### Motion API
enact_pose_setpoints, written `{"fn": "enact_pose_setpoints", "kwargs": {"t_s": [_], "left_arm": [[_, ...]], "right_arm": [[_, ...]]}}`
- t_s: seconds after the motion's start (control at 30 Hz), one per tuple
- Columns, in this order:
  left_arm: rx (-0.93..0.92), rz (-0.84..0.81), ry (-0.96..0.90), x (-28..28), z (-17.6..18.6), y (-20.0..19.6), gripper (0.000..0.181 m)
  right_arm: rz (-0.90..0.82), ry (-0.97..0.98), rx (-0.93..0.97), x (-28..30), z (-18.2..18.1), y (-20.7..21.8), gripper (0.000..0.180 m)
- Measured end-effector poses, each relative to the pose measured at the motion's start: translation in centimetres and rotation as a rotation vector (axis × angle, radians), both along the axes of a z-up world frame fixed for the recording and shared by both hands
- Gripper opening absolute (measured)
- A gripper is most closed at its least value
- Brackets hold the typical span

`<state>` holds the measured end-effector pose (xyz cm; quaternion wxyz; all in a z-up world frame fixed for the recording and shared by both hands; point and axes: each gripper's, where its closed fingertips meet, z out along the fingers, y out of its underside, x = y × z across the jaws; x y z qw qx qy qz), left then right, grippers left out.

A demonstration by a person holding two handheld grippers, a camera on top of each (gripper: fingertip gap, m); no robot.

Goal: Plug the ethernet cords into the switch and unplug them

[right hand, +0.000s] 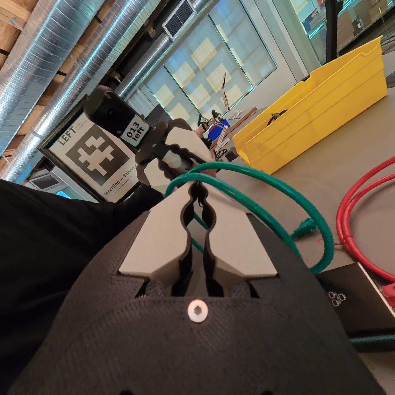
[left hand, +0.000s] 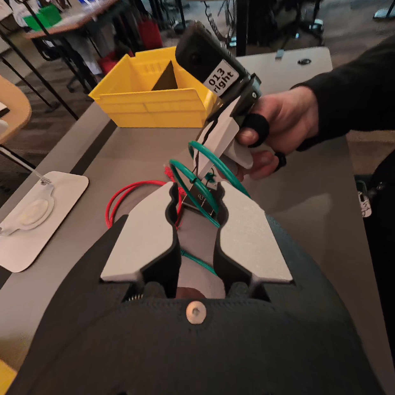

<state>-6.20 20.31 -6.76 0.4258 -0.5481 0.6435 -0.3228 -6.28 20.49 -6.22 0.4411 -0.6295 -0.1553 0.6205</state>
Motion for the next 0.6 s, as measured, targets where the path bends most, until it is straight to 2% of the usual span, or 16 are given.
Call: {"fn": "enact_pose_setpoints", "kwargs": {"t_s": [0.3,0.43,0.6], "left_arm": [[-0.100,-0.012,-0.134,-1.1,0.7,1.5,0.026],[-0.277,-0.123,-0.213,-1.4,1.4,0.8,0.020],[-0.250,-0.096,-0.221,-1.5,1.2,2.1,0.015]], "right_arm": [[-0.006,-0.006,-0.014,-0.1,-0.4,0.2,0.000],[-0.016,-0.005,-0.011,-0.3,-0.5,0.4,0.000],[-0.014,0.004,-0.018,-0.4,-0.7,0.7,0.000]]}}
